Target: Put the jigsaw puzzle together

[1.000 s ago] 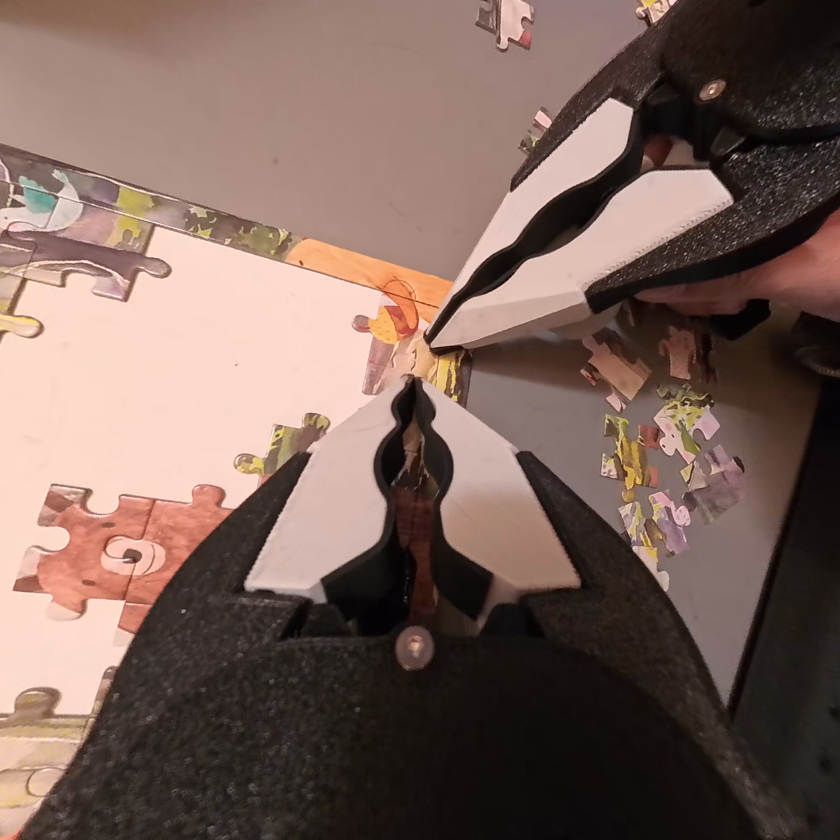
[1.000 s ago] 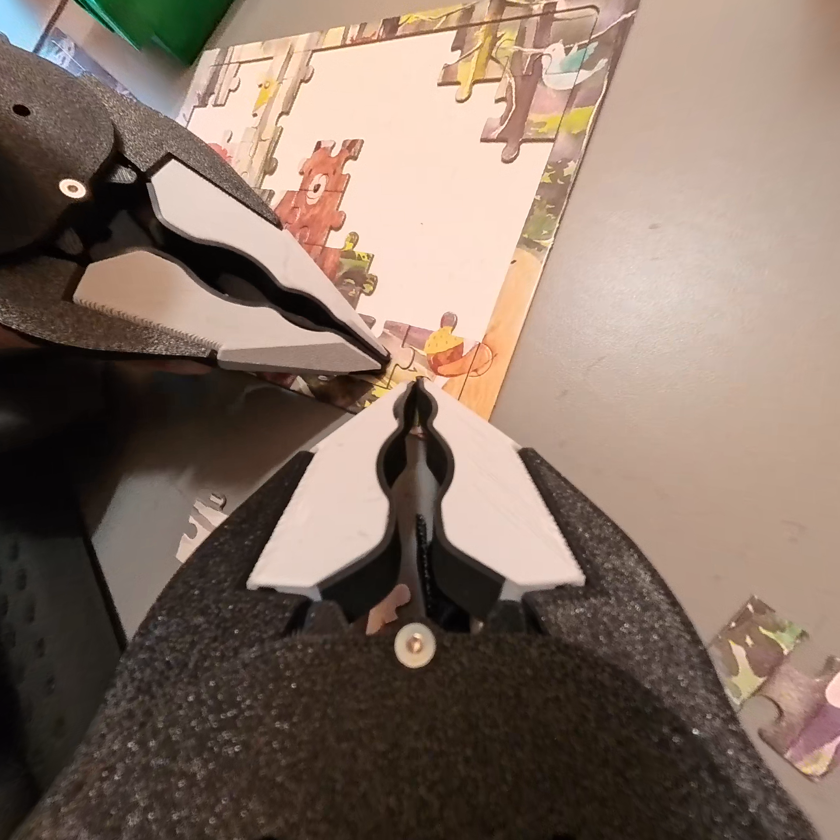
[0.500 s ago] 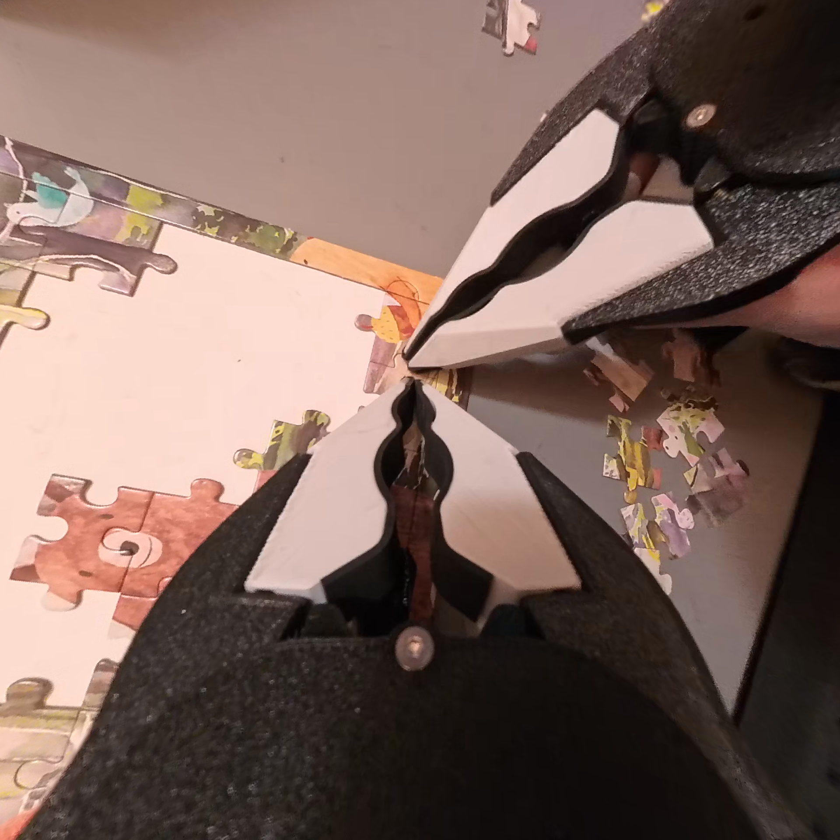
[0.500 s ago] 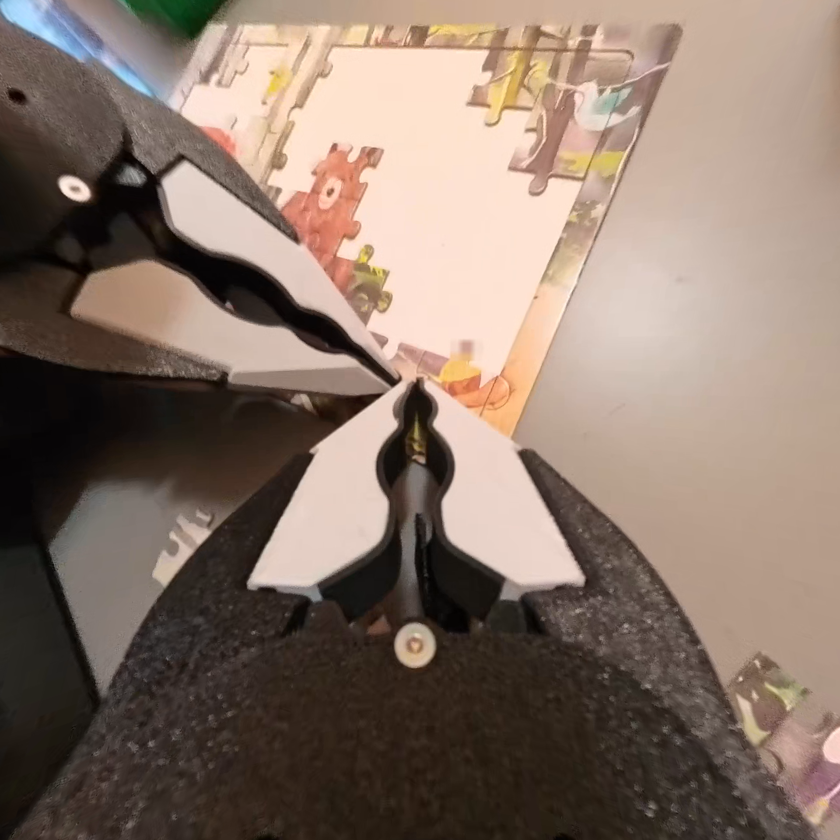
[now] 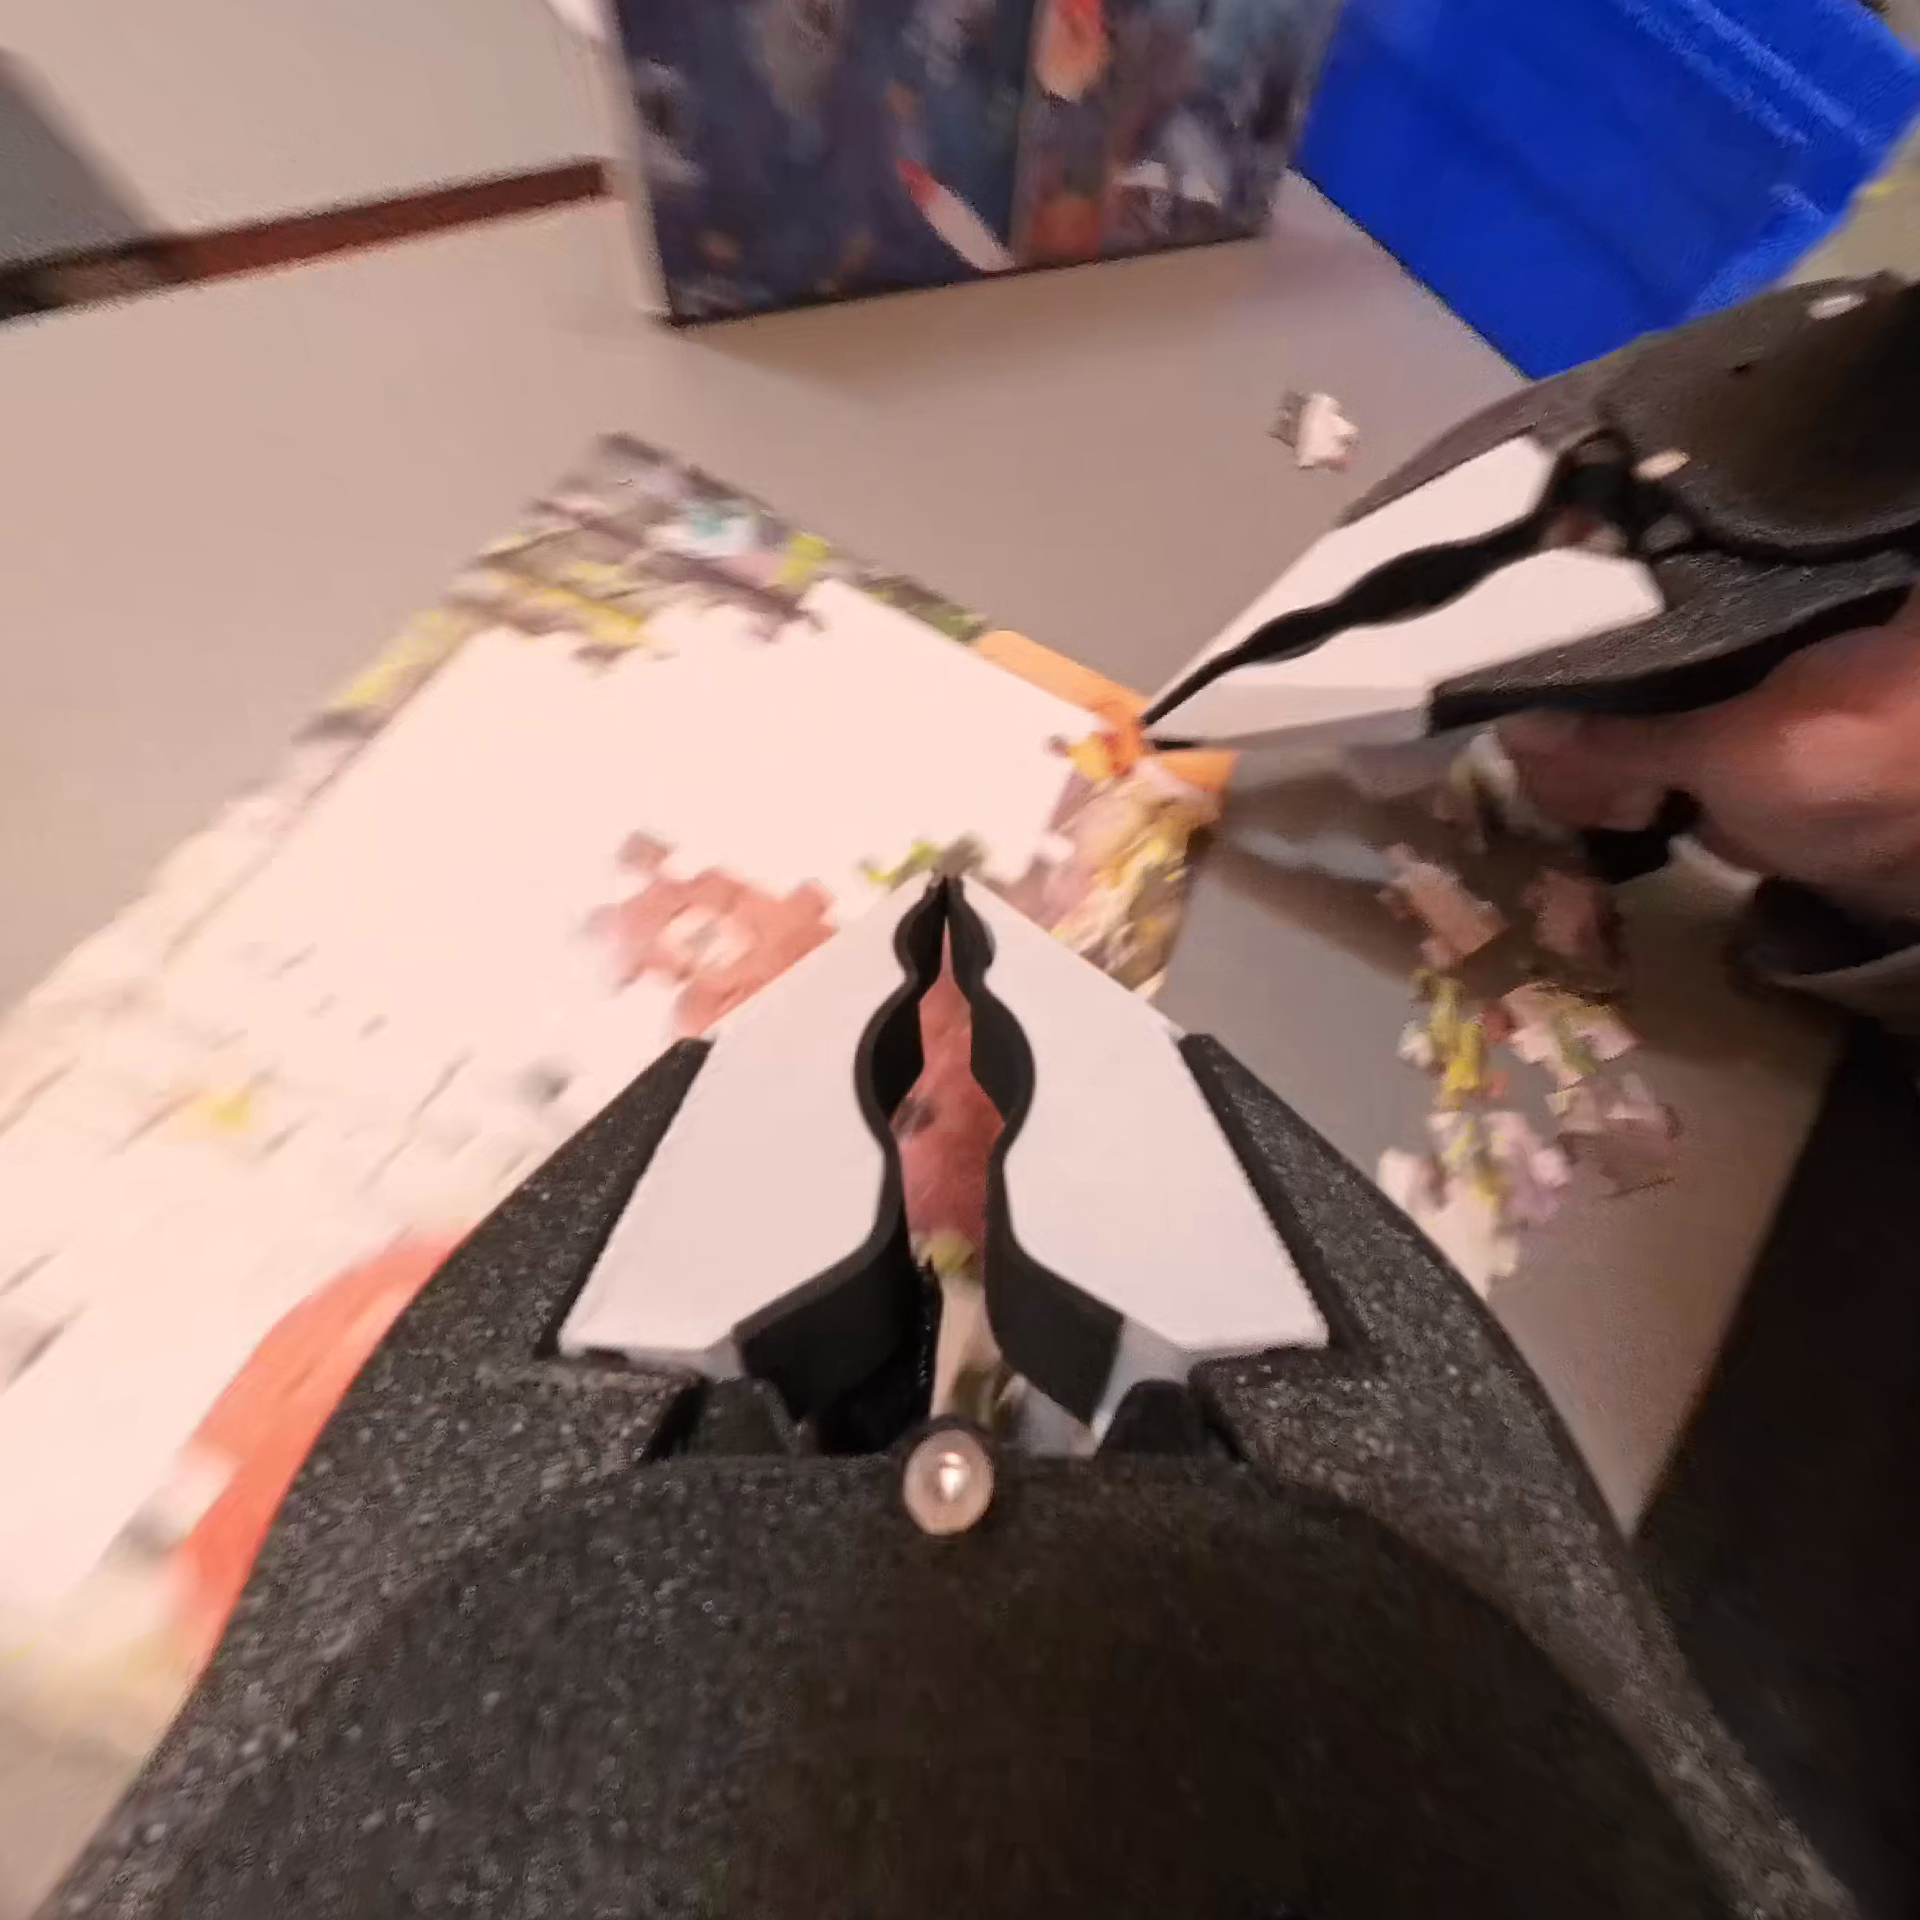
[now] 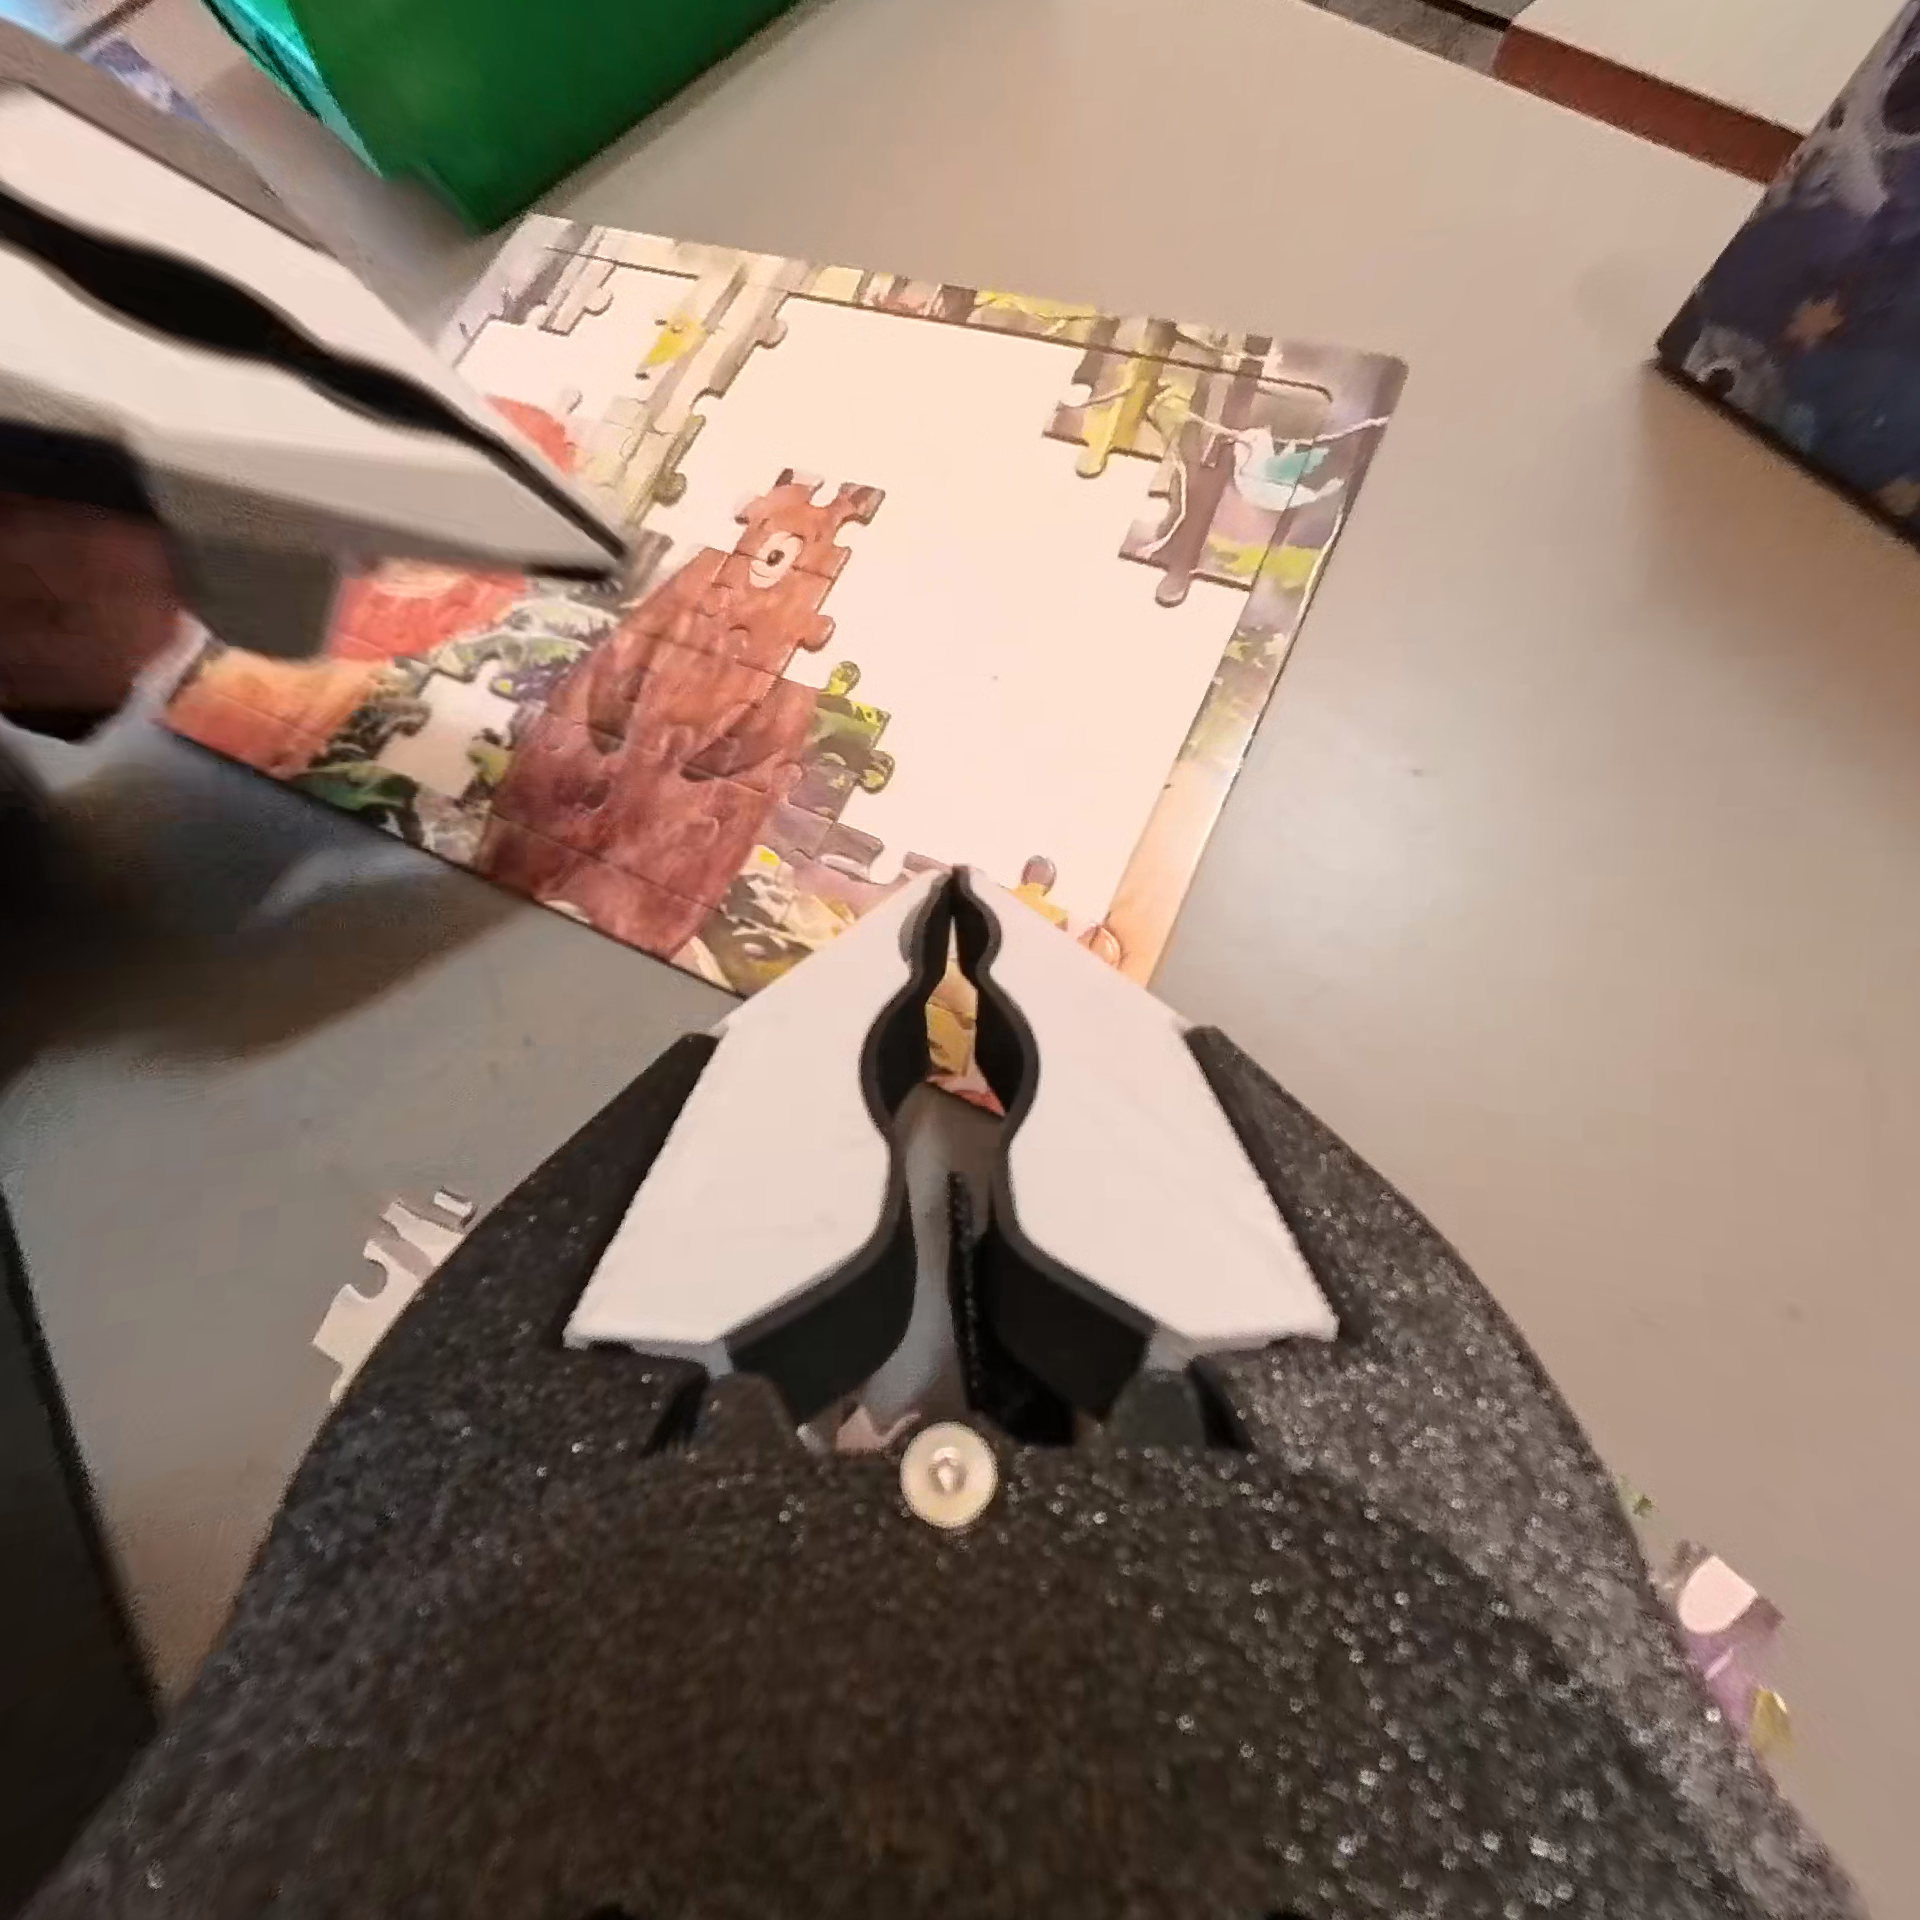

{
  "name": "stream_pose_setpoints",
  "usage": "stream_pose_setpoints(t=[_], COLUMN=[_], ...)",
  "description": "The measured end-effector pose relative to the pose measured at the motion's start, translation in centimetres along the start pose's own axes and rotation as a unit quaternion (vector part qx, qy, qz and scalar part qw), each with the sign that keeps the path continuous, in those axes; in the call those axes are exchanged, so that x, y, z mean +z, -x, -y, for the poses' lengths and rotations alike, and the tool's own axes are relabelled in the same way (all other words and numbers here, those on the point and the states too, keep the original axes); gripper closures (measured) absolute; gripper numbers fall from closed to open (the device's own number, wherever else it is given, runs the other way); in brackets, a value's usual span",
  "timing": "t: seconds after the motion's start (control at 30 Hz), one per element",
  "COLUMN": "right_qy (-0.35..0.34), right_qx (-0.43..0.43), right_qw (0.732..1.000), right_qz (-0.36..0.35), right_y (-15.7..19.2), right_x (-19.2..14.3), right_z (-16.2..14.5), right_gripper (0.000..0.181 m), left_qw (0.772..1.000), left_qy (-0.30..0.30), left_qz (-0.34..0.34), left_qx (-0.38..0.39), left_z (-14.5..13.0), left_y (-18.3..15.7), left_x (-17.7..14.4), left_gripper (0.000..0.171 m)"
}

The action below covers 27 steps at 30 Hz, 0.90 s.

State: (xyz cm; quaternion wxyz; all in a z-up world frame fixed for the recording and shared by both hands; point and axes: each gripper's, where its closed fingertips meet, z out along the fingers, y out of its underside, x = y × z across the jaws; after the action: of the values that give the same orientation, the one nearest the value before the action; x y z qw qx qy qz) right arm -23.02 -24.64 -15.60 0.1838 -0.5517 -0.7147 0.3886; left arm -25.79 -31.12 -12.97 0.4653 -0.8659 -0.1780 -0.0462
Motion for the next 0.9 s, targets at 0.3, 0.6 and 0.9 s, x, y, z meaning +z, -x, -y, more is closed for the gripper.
stream_pose_setpoints(t=[0.3, 0.6, 0.9], right_qy=[-0.149, -0.203, -0.003], right_qx=[-0.076, -0.116, 0.011], right_qw=[0.985, 0.968, 0.989], right_qz=[-0.036, -0.089, -0.151], right_y=[0.9, 0.1, -2.1], right_x=[-3.3, -11.0, -20.2], right_z=[5.2, 6.5, -9.7], right_gripper=[0.180, 0.133, 0.139], left_qw=[0.983, 0.980, 0.984], left_qy=[0.008, -0.011, -0.059], left_qz=[0.183, 0.181, 0.144], left_qx=[-0.028, 0.082, 0.083], left_z=[-7.8, -8.1, -7.8], left_y=[3.9, -1.7, -6.9], left_x=[-11.2, -10.8, -12.2], left_gripper=[0.171, 0.171, 0.164])
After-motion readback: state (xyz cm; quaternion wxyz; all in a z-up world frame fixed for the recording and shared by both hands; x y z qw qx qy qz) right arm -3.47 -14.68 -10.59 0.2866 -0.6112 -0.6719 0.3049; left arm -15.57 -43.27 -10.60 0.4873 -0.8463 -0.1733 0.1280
